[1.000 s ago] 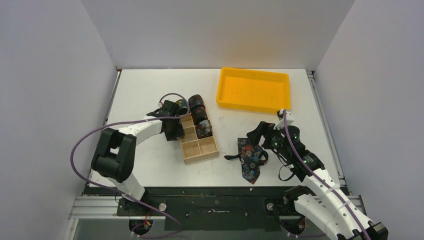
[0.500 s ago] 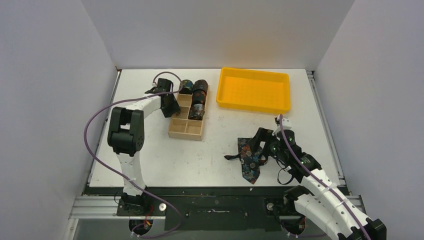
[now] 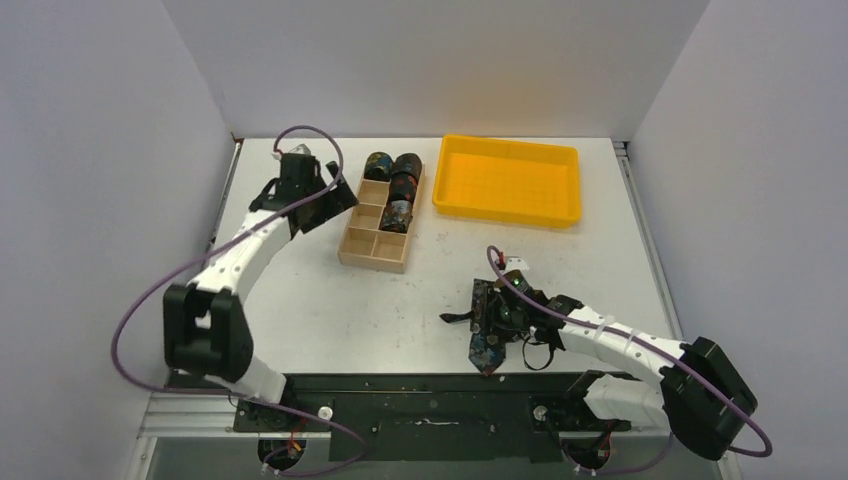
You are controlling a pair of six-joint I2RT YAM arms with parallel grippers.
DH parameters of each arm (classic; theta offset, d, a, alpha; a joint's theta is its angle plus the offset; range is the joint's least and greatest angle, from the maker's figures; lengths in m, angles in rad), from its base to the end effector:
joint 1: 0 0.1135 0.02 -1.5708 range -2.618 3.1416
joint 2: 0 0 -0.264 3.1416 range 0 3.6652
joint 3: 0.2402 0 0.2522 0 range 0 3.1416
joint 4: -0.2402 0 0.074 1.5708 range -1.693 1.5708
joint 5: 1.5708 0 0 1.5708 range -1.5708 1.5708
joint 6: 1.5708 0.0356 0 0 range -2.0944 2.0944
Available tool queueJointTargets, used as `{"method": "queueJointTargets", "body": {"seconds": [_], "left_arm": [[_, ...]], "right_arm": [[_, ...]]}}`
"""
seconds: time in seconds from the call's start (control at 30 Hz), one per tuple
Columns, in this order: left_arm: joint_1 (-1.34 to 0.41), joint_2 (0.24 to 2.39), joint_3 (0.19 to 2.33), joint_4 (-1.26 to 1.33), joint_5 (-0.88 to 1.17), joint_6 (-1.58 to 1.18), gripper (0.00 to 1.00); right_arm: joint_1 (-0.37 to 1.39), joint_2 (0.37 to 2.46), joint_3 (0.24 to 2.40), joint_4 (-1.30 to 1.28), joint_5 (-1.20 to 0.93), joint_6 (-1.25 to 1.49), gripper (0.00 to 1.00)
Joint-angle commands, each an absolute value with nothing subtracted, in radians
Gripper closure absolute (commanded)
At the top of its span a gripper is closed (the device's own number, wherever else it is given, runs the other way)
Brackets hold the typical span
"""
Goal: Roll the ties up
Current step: Move the storage box to the center of the board, then flatten out the tie at the center of the board.
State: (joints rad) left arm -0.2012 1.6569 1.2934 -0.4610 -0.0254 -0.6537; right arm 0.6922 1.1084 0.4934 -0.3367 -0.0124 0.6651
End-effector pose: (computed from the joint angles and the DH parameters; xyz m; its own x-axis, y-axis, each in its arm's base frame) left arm 0.3602 -0.0725 0.2650 -0.6823 -0.4813 -0.5503 -0.2923 0.8695 -0.3981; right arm 0.1541 0.1283 0.1682 -0.8906 0.0633 -0.4504 -0.1196 0.9229 0.3661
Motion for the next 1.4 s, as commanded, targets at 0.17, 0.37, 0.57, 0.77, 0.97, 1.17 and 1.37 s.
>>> {"method": "queueJointTargets", "body": {"seconds": [0.17, 0.37, 0.57, 0.77, 0.97, 1.17, 1.37], "left_arm": [[-0.23, 1.016, 0.805, -0.186, 0.08, -0.752, 0.03], [-0.229, 0.798, 0.714, -0.197, 0.069, -0.731, 0.04], [-0.226, 0.704, 0.636, -0.179, 0.074, -0.747, 0.04], [-0.223, 0.678, 0.488, 0.02, 0.246, -0.822, 0.04], [-0.287, 0.728, 0.442, 0.087, 0.308, -0.82, 0.04], [-0.544, 0.796, 0.488, -0.061, 0.029, -0.745, 0.03], [-0.593, 1.036, 0.525, -0.033, -0.089, -0.757, 0.07]], "right_arm": [[0.799, 1.059, 0.655, -0.115, -0.121, 0.654, 0.95], [0.776, 1.03, 0.777, 0.051, -0.39, 0.624, 0.95], [0.489, 0.975, 0.576, 0.274, -0.641, 0.812, 0.95], [0.381, 0.874, 0.381, 0.271, -0.745, 0.789, 0.88], [0.38, 0.712, 0.34, 0.177, -0.674, 0.803, 0.29], [0.381, 0.613, 0.478, -0.134, -0.381, 0.713, 0.15], [0.398, 0.679, 0.515, -0.25, -0.275, 0.638, 0.19]]}}
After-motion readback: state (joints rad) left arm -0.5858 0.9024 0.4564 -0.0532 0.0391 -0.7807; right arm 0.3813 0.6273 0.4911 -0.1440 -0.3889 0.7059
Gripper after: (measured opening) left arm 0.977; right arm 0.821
